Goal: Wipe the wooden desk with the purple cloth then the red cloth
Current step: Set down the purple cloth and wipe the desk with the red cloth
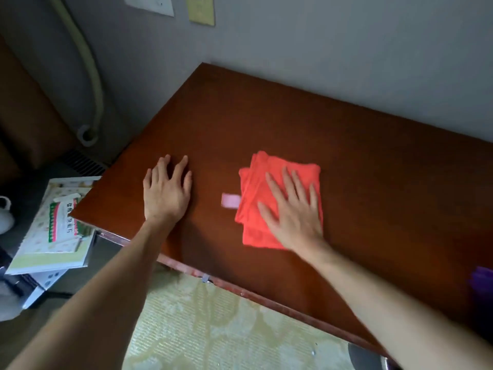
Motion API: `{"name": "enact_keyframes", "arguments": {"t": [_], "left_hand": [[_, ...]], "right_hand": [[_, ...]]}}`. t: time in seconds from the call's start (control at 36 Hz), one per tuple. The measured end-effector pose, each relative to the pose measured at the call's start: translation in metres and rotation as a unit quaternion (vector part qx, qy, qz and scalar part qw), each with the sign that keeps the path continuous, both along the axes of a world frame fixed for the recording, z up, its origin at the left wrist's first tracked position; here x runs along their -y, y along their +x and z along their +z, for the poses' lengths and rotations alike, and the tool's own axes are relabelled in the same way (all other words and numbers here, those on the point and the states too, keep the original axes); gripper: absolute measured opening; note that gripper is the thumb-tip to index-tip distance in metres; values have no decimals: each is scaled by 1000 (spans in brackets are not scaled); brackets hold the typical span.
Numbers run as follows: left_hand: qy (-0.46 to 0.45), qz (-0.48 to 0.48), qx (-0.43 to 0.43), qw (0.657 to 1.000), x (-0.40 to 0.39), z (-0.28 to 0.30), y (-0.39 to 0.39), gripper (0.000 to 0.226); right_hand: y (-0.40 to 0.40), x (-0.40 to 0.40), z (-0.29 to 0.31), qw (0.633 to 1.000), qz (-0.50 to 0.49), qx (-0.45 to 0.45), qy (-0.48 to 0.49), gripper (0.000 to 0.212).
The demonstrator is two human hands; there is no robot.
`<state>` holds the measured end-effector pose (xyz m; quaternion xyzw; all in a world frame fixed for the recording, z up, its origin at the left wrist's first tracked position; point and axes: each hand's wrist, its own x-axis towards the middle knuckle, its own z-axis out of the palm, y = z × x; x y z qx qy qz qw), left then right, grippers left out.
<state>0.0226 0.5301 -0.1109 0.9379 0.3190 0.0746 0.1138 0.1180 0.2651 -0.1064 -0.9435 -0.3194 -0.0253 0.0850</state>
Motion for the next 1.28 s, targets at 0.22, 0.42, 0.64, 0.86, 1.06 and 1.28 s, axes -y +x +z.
{"name": "enact_keyframes", "arguments": {"t": [0.22,0.42,0.64,0.86,1.06,1.28], "left_hand": [[-38,77,17,996,68,4,-27,47],[-36,-1,4,999,139,3,-25,56],[20,14,11,1000,148,-4,-27,56],[26,16,21,999,144,-5,-29,54],[6,20,44,999,143,-9,-30,50],[-8,24,37,999,147,-4,-31,51]], "right_hand": [[-127,101,4,1000,-8,-22,-21,71],[-67,88,6,999,-34,-13,-13,67],[122,36,15,995,-89,-36,-5,79],[268,17,21,995,-84,-56,-11,71],[246,24,15,991,-108,-76,-12,67],[106,94,2,998,-58,-23,-5,71]]}}
